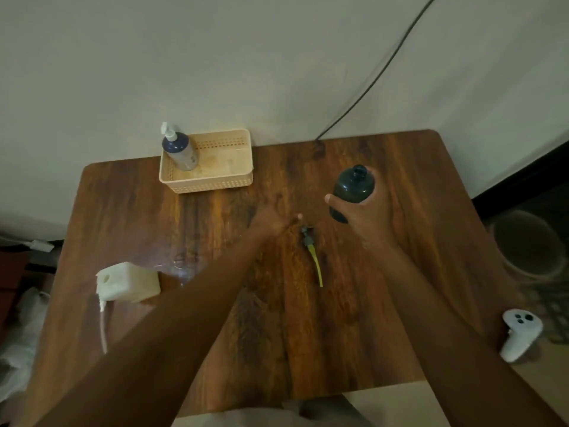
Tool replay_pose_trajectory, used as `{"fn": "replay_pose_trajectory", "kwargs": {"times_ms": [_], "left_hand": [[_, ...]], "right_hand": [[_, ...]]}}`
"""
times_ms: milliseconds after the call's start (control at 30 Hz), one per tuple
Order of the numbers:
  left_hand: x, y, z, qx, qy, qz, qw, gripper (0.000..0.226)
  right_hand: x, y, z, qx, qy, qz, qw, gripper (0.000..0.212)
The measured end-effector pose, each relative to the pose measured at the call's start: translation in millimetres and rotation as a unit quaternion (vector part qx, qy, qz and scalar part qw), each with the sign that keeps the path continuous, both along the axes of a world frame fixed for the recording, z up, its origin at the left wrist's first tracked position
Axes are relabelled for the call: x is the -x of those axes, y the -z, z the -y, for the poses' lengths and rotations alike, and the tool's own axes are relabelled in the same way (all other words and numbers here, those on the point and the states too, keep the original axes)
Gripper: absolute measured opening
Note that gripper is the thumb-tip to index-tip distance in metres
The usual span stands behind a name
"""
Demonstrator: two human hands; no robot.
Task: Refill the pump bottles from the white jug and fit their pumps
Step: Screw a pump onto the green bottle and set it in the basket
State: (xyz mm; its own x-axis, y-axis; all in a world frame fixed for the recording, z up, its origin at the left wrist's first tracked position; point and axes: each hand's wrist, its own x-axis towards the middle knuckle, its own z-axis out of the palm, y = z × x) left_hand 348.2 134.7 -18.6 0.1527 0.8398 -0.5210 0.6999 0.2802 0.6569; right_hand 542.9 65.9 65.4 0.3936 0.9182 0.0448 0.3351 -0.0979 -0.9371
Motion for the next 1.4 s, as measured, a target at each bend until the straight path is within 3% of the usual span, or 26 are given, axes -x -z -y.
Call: {"fn": "replay_pose_trajectory", "kwargs": {"times_ms": [133,400,633,933,1033,1167,1400], "left_hand": [[-49.1,32.1,17.7,0.060,-0.012,0.022,0.998,0.071],[-84.5,61.6,33.7,-0.013,0.035,-0.085,0.996,0.023],[-65.3,40.4,22.6,-0.018,-0.044,-0.048,0.998,0.024],[17.1,-87.7,-14.6,-0.208,-0.071,0.009,0.975,0.045],[40.3,-151.3,-22.5,-0.276,-0.090,0.042,0.956,0.044],[65.1,-232.0,-22.7,-0.348,-0.125,0.086,0.925,0.045],[87.2,-352.2,-3.9,-0.443,-0.117,0.134,0.879,0.048]], "right_hand": [[-19.6,15.1,6.0,0.017,0.003,-0.008,1.000,0.067],[-33.9,33.6,12.9,0.046,0.002,-0.021,0.999,0.068],[-30.6,19.6,4.0,0.037,-0.028,-0.031,0.998,0.071],[14.2,-53.0,-32.1,-0.001,-0.094,-0.065,0.993,0.069],[32.5,-93.7,-40.3,-0.034,-0.117,-0.048,0.991,0.062],[54.2,-145.1,-45.9,-0.081,-0.141,-0.047,0.986,0.069],[79.6,-211.9,-41.7,-0.148,-0.165,-0.047,0.974,0.067]]}}
